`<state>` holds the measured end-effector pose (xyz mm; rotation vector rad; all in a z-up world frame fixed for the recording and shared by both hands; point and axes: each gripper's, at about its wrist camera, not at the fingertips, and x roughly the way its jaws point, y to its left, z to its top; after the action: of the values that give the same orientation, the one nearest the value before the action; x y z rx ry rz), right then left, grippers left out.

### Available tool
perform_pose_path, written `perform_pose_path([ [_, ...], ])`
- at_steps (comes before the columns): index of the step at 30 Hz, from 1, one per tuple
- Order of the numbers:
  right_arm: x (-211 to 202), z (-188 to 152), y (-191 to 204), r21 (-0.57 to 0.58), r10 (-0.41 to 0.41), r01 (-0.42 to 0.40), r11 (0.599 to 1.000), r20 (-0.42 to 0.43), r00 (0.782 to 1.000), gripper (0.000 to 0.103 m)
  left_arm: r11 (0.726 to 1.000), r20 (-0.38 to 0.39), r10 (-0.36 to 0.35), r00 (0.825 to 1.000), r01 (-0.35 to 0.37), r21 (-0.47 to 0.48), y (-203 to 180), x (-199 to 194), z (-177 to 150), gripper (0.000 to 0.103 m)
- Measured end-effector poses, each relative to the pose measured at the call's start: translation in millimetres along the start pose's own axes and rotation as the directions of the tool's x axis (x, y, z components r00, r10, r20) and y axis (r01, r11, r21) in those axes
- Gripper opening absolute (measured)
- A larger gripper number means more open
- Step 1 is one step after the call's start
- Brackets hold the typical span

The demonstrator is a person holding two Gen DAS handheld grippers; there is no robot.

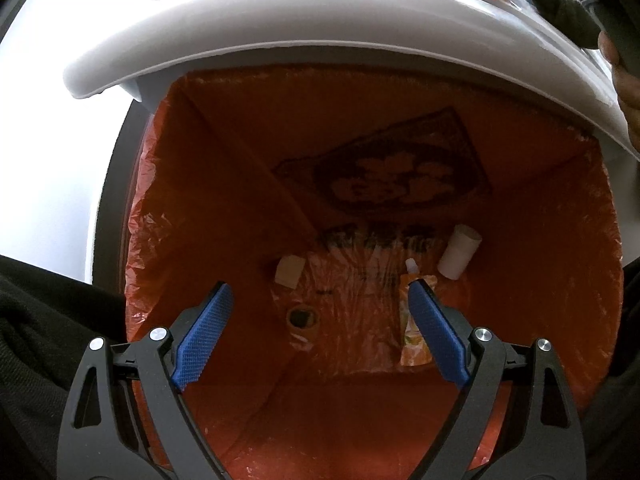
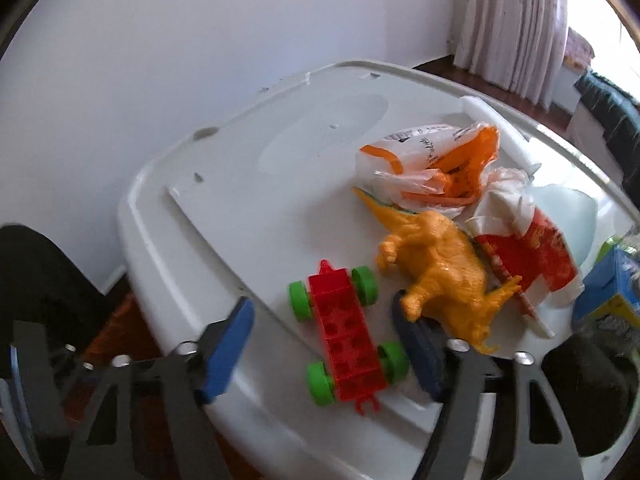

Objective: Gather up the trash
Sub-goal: 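Reach the right tool to the lid and grasp the red toy car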

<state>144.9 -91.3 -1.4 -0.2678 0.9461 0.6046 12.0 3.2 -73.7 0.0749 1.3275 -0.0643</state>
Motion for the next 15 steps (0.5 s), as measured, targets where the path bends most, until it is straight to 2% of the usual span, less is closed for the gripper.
perform_pose_path([
  [4, 1.0, -0.7, 1.8, 0.001, -0.023, 0.023, 1.000, 0.001, 1.000, 0.052, 1.000, -0.002, -0.009, 1.000, 0.009, -0.003, 2.4, 1.7, 0.4, 0.087],
  [5, -0.1, -0.9, 3.8, 0.007, -0.018, 0.018, 1.000, 0.002, 1.000, 0.047, 1.000, -0.005, -0.013, 1.000, 0.013, -0.003, 1.2, 2.1, 0.7, 0.087],
  [6, -2.0, -1.3, 6.7, 0.011, -0.008, 0.008, 1.000, 0.005, 1.000, 0.037, 1.000, -0.004, -0.014, 1.000, 0.014, 0.000, 1.0, 1.9, 1.1, 0.087],
  [10, -6.6, -6.6, 14.0, 0.048, -0.064, 0.064, 0.997, 0.002, 0.998, 0.037, 1.000, 0.017, -0.003, 1.000, 0.003, 0.007, -1.0, -0.7, 1.1, 0.087],
  [13, -14.2, -13.6, 9.8, 0.129, -0.058, 0.057, 0.990, 0.007, 0.998, 0.037, 1.000, 0.030, -0.005, 1.000, 0.004, 0.003, 0.8, -2.9, 1.6, 0.087],
  [15, -26.2, -22.4, 2.6, 0.202, -0.030, 0.022, 0.979, 0.034, 0.999, 0.037, 1.000, 0.038, -0.011, 0.999, 0.012, -0.005, 3.1, -4.3, 0.9, 0.087],
])
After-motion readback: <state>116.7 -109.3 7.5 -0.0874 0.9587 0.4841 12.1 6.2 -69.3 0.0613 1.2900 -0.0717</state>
